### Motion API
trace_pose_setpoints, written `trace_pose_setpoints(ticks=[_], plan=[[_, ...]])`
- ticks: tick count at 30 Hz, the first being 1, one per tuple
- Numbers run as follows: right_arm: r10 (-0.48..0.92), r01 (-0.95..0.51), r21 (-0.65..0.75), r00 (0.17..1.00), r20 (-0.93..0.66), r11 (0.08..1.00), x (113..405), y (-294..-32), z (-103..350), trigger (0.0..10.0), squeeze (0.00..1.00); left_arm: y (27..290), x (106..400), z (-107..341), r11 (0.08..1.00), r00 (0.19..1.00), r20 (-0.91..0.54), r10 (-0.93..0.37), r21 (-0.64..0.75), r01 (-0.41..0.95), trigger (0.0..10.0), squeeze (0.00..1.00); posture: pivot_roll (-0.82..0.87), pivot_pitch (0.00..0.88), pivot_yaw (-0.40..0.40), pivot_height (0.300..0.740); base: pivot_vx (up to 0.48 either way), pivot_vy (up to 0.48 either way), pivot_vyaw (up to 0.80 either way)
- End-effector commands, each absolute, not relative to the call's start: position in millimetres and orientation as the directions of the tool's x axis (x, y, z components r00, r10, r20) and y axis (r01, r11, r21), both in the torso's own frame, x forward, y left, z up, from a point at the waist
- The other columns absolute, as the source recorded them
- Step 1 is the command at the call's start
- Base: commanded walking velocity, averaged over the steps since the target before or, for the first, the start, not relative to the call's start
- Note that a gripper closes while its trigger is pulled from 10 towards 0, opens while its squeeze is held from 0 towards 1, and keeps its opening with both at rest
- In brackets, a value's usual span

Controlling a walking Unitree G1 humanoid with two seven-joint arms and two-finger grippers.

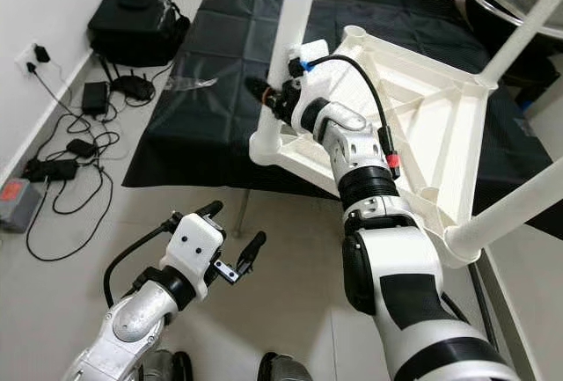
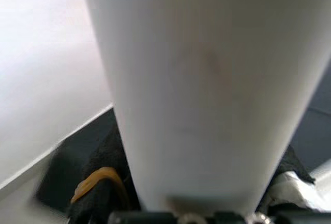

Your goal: Building children table

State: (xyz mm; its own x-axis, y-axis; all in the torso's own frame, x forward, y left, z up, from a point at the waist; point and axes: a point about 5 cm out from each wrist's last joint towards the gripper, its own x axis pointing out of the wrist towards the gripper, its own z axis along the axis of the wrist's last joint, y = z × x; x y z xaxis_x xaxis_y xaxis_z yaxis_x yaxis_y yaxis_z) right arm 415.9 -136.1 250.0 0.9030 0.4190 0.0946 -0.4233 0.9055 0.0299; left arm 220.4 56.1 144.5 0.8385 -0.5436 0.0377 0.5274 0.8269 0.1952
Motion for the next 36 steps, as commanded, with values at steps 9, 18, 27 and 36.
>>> trace_pose_setpoints(ticks=[9, 18, 27, 36], plan=[[-0.373, 0.364, 0.131, 0.926, 0.054, 0.922, 409.6, -178.8, 241.4, 0.0, 0.0, 55.0, 220.3, 142.6, 0.83, 0.842, 0.023, -0.54, 0.182, 0.527, 10.0, 0.0, 0.12, 0.149, -0.119, 0.74, 0.0, 0.0, 0.0], [-0.355, 0.354, 0.199, 0.934, -0.032, 0.914, 412.5, -153.4, 238.7, 10.0, 0.0, 53.8, 220.9, 142.4, 0.83, 0.841, 0.023, -0.54, 0.182, 0.527, 10.0, 0.0, 0.11, 0.15, -0.121, 0.74, 0.0, 0.0, 0.0], [-0.15, 0.136, 0.22, 0.987, 0.048, 0.966, 415.8, -130.3, 252.5, 10.0, 1.0, 53.1, 220.6, 141.8, 0.829, 0.84, 0.02, -0.542, 0.177, 0.531, 10.0, 0.0, 0.11, 0.143, -0.122, 0.74, 0.0, 0.0, 0.0], [0.182, -0.206, 0.153, 0.971, 0.158, 0.967, 415.1, -122.0, 264.7, 10.0, 1.0, 52.7, 219.4, 141.4, 0.828, 0.839, 0.02, -0.544, 0.174, 0.533, 10.0, 0.0, 0.11, 0.134, -0.122, 0.74, 0.0, 0.0, 0.0]])
